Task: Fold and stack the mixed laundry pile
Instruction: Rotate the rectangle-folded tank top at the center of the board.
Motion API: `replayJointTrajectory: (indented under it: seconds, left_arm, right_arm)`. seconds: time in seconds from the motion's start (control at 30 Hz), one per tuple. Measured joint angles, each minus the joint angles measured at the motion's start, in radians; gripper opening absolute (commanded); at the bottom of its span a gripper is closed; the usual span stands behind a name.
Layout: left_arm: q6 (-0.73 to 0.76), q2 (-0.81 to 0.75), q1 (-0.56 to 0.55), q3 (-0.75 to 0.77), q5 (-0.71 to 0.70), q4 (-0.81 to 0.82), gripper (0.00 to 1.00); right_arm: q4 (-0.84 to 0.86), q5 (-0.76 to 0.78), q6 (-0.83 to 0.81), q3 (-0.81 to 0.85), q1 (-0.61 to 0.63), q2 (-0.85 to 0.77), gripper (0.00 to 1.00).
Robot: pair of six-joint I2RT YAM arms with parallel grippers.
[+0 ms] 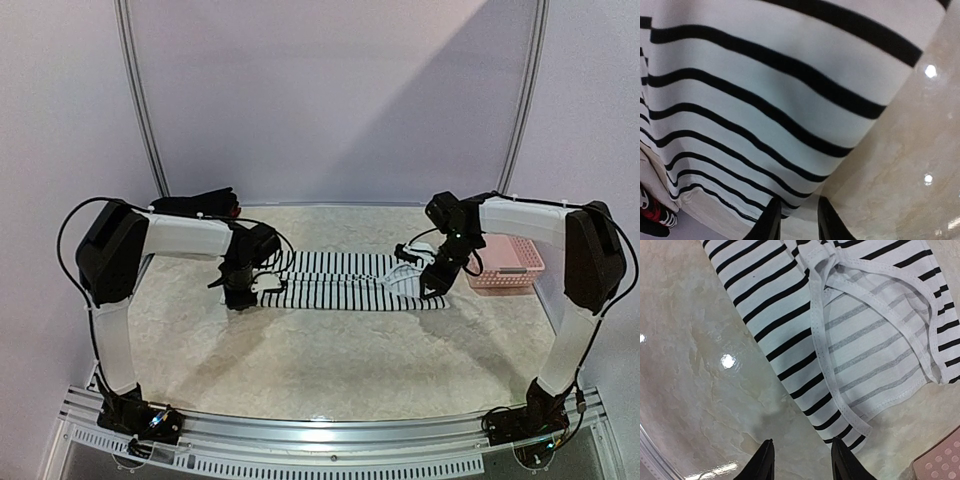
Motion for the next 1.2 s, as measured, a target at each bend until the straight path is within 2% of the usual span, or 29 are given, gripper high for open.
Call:
replayJointTrajectory:
  seconds: [0.17,0.5,0.7,0.83,0.93,1.07,1.2]
  left_arm:
    - [0.007,0.029,-0.001,0.032,-0.013,-0.007,0.00]
    - [-0.047,0.048,-0.027,0.073,0.027,-0.107,0.00]
    - [-0.158,0.040,-0.204,0.078,0.129,-0.249,0.00]
    - [-0.237,0.066,-0.375,0.103,0.214,-0.322,0.19]
    - [-0.296,0.072,-0.481,0.146,0.296,-0.357,0.27]
    - [-0.337,0.008,-0.518,0.211,0.393,-0.340,0.33]
    - [-0.368,-0.143,-0.483,0.229,0.381,-0.257,0.33]
  right_arm:
    - [0.001,-0.001,0.000,-0.022,0.000,-0.021,0.37]
    - [0.002,0.040,0.003,-0.041,0.000,-0.022,0.35]
    - [0.000,0.062,0.004,-0.043,0.000,-0.022,0.36]
    - [-0.005,0.062,0.010,-0.044,0.000,-0.031,0.37]
    - [-0.009,0.062,0.014,-0.044,0.000,-0.046,0.38]
    - [-0.013,0.047,0.020,-0.047,0.000,-0.056,0.38]
    - [-0.012,0.033,0.031,-0.047,0.003,-0.055,0.34]
